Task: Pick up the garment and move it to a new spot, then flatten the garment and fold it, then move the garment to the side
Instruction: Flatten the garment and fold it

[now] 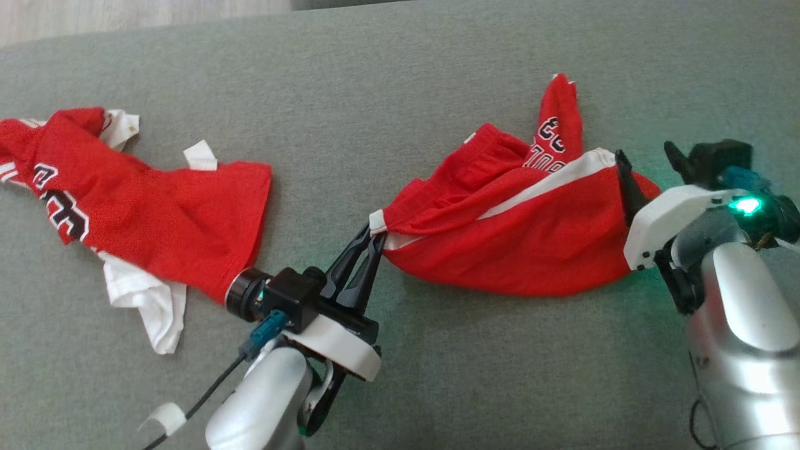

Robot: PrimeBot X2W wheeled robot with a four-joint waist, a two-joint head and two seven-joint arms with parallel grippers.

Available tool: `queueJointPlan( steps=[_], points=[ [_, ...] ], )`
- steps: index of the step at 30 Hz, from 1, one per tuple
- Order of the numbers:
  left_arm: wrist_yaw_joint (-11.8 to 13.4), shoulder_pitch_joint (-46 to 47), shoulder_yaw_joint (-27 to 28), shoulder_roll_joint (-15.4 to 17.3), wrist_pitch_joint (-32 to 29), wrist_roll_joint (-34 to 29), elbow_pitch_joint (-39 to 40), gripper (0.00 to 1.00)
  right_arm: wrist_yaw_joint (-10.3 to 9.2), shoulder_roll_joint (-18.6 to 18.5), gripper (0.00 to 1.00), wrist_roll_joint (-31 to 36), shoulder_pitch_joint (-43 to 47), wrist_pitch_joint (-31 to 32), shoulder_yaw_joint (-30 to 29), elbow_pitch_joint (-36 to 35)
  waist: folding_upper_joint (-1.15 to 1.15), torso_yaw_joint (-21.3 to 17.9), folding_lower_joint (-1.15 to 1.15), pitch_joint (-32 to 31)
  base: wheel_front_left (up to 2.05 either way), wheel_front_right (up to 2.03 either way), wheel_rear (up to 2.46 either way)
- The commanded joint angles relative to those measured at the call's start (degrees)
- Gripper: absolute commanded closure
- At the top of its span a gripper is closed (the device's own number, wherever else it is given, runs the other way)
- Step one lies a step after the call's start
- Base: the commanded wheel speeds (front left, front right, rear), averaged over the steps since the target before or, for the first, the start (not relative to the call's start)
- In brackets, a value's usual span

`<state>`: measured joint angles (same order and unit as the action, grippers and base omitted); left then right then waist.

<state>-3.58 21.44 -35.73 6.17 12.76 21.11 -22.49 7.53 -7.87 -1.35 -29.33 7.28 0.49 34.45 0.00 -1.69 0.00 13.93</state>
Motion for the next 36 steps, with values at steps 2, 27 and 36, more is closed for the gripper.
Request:
queueJointPlan(
  steps=[2, 27, 36],
  points=[
    [-0.22, 2.82, 1.08, -0.15, 0.69, -0.23, 1.28, 1.00, -0.04, -1.12, 0.00, 0.42, -3.07, 0.70, 3.12, 1.02, 0.00, 0.63, 0.00, 0.49, 0.00, 0.00, 0.00],
    [-0.66, 5.02, -0.18, -0.08, 1.17, 0.56, -0.37, 1.00, -0.04, -6.61, 1.00, 0.28, -13.45, -3.96, 21.17, 18.56, 0.00, 1.56, 0.00, 2.44, 0.00, 0.00, 0.00],
    [-0.42, 4.85, -0.23, 0.24, 1.24, 1.20, -1.44, 1.00, -0.04, -7.39, 1.00, -4.77, -14.21, -7.56, 23.44, 21.28, 0.00, 0.83, 0.00, 0.81, 0.00, 0.00, 0.00]
  ],
)
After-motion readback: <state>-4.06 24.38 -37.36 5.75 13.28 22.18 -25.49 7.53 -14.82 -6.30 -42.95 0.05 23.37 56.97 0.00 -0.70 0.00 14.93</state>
